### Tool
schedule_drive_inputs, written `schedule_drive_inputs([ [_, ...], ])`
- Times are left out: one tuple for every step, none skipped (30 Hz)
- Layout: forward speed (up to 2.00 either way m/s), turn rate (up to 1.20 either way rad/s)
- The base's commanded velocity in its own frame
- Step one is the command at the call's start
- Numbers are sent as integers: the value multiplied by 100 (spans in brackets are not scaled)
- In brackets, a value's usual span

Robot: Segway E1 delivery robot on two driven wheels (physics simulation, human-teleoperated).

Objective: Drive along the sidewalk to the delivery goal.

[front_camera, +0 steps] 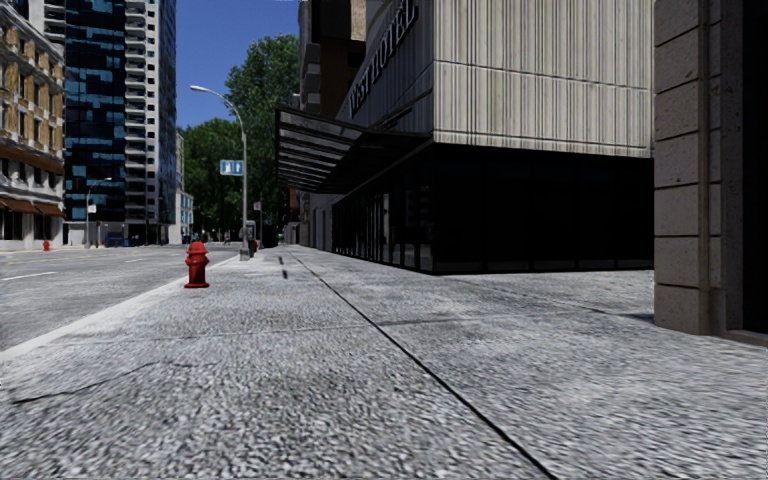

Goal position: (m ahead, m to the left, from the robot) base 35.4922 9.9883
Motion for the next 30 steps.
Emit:
schedule_drive_inputs([
  [200, 48],
  [200, 48],
  [200, 48],
  [200, 48],
  [200, 48],
  [200, 48],
  [200, 48],
  [200, 48],
  [200, 48],
  [200, 48],
  [200, 48],
  [200, 48],
  [200, 48],
  [200, 48],
  [200, 48],
  [200, 48],
  [200, 48],
  [200, 48],
  [200, 48],
  [200, 48],
  [200, 48],
  [200, 48],
  [200, 48],
  [200, 48],
  [200, 48],
  [200, 47],
  [200, 0],
  [200, 0],
  [200, 0],
  [200, 0],
])
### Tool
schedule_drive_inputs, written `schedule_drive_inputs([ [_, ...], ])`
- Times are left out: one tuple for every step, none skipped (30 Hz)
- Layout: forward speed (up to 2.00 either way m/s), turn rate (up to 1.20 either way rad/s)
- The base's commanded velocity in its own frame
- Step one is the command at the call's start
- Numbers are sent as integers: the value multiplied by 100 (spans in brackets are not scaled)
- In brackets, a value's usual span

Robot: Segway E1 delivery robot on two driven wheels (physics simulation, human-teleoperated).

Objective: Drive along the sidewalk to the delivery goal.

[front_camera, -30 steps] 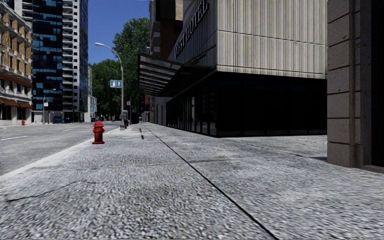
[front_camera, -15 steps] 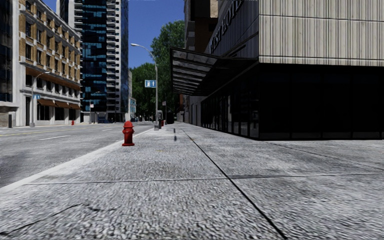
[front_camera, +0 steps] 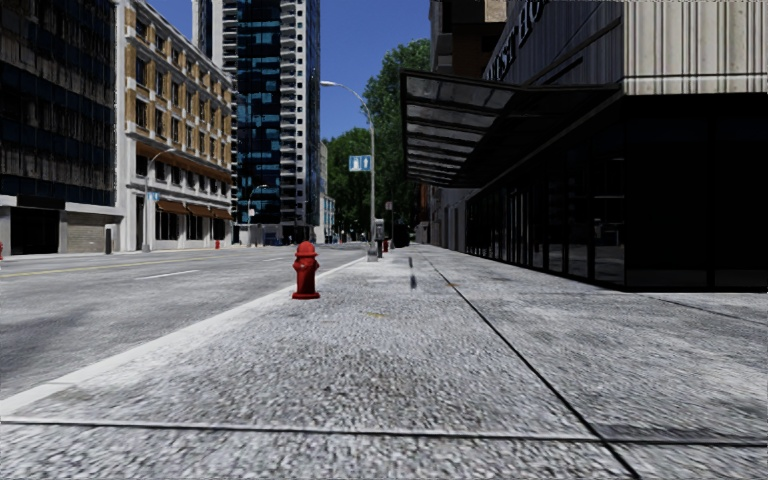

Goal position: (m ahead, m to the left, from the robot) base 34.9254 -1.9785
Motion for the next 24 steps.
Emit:
schedule_drive_inputs([
  [200, 0],
  [200, 0],
  [200, 0],
  [200, 0],
  [200, 0],
  [200, 0],
  [200, 0],
  [200, 0],
  [200, 0],
  [200, 0],
  [200, 0],
  [200, -7],
  [200, -21],
  [200, -24],
  [200, -24],
  [200, -25],
  [200, -25],
  [200, -25],
  [200, -25],
  [200, -25],
  [200, -25],
  [200, -25],
  [200, -25],
  [200, -25],
])
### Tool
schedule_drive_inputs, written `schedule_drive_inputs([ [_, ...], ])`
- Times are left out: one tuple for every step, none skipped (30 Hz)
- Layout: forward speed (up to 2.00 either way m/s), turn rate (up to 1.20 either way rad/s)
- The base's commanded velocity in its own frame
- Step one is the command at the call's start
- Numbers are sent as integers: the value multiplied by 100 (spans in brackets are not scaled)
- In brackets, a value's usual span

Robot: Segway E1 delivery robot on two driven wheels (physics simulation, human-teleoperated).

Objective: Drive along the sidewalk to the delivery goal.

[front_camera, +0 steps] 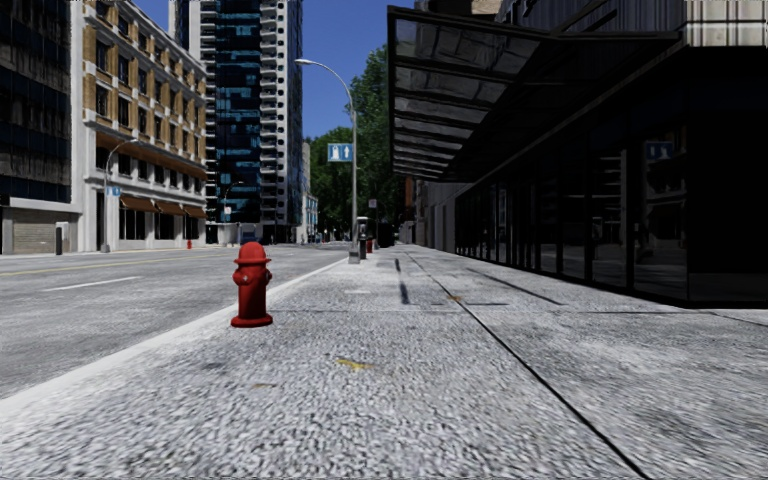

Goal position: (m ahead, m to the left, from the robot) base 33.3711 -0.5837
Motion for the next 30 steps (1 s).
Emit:
schedule_drive_inputs([
  [200, -25],
  [200, -25],
  [200, -25],
  [200, -25],
  [200, -25],
  [200, -25],
  [200, -25],
  [200, -25],
  [200, -25],
  [200, -25],
  [200, -25],
  [200, -7],
  [200, 0],
  [200, 0],
  [200, 0],
  [200, 0],
  [200, 0],
  [200, 0],
  [200, 0],
  [200, 0],
  [200, 0],
  [200, 0],
  [200, 0],
  [200, 0],
  [200, 0],
  [200, 0],
  [200, 0],
  [200, 0],
  [200, 0],
  [200, 0],
])
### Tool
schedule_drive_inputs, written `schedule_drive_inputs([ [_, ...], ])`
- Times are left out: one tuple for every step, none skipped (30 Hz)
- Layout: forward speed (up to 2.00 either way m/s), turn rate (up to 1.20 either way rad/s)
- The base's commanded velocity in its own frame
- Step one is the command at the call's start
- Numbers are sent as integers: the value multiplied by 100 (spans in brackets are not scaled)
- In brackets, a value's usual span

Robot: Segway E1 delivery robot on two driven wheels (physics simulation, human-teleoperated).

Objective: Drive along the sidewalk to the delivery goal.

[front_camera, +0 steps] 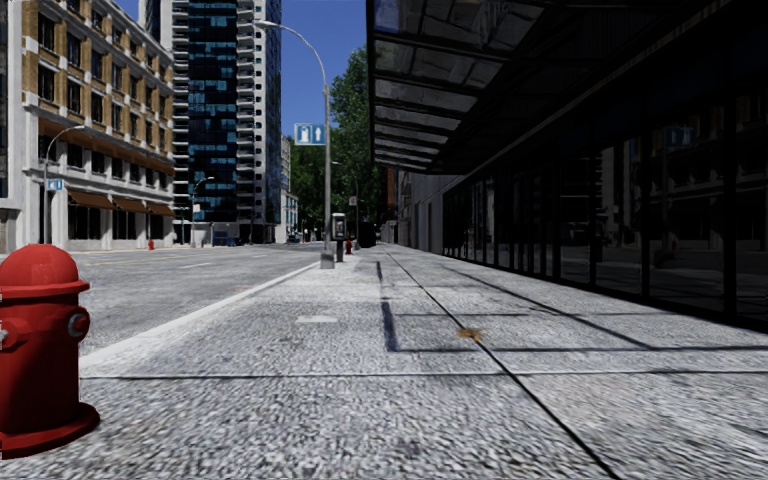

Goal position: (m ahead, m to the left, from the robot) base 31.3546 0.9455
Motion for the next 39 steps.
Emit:
schedule_drive_inputs([
  [200, 0],
  [200, 0],
  [200, 0],
  [200, 0],
  [200, 0],
  [200, 0],
  [200, 0],
  [200, 0],
  [200, 0],
  [200, 0],
  [200, 0],
  [200, 0],
  [200, 0],
  [200, 0],
  [200, 0],
  [200, 0],
  [200, 0],
  [200, 0],
  [200, 0],
  [200, 0],
  [200, 0],
  [200, 0],
  [200, 0],
  [200, 0],
  [200, 0],
  [200, 0],
  [200, 0],
  [200, 0],
  [200, 0],
  [200, 0],
  [200, 0],
  [200, 0],
  [200, 0],
  [200, 0],
  [200, 0],
  [200, 0],
  [200, 0],
  [200, 0],
  [200, 0],
])
